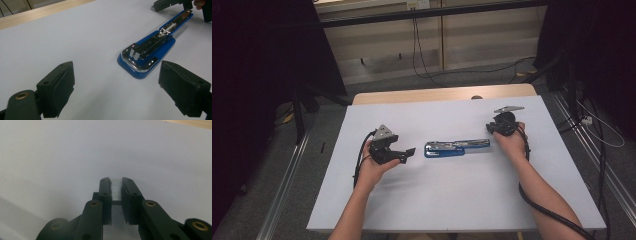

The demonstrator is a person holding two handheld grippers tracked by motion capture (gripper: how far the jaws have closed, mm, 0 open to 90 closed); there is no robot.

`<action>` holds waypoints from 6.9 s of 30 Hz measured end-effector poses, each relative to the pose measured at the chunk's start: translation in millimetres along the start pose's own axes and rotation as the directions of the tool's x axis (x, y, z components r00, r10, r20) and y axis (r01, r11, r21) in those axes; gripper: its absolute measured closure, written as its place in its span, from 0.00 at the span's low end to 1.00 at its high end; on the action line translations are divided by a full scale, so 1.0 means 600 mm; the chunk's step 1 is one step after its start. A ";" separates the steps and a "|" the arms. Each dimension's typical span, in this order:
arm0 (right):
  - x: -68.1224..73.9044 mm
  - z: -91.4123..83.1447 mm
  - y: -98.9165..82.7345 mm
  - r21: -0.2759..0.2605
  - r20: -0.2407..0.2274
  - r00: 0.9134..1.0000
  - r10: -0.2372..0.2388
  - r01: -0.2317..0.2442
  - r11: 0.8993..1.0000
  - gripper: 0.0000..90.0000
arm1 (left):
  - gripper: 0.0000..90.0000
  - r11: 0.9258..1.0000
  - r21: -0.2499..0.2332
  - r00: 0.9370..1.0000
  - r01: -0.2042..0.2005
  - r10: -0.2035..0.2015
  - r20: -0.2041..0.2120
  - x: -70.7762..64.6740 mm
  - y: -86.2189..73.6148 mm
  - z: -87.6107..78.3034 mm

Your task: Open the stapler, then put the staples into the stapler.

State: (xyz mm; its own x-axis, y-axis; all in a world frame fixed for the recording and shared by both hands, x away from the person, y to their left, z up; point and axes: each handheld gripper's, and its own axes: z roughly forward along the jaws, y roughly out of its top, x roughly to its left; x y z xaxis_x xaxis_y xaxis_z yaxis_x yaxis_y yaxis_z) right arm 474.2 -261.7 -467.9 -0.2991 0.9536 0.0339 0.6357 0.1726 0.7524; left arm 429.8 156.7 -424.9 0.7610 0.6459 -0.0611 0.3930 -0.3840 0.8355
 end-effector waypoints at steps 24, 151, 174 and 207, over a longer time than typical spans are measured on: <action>0.023 -0.070 0.033 -0.067 -0.217 0.973 -0.081 0.068 0.995 0.88 | 0.13 1.000 0.022 1.000 0.017 -0.017 0.016 0.001 -0.002 -0.001; 0.216 0.011 0.115 -0.200 -0.647 0.540 -0.538 0.561 0.803 0.88 | 0.11 0.998 0.034 0.998 0.058 -0.058 -0.002 0.016 -0.018 -0.022; 0.226 0.027 0.109 -0.209 -0.665 0.490 -0.564 0.603 0.770 0.88 | 0.11 0.997 0.033 0.998 0.064 -0.064 -0.005 0.019 -0.019 -0.022; 0.227 0.039 0.106 -0.219 -0.673 0.471 -0.571 0.610 0.762 0.88 | 0.11 0.997 0.046 0.998 0.056 -0.056 -0.008 0.019 -0.020 -0.019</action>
State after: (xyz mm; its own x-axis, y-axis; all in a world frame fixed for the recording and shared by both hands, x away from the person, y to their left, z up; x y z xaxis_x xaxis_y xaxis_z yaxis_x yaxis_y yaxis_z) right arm 490.6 -114.8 -431.1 -0.9824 0.1845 0.0293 0.1458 0.6588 0.7380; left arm 428.1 176.2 -429.5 0.7337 0.6716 -0.1033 0.4585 -0.3770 0.8048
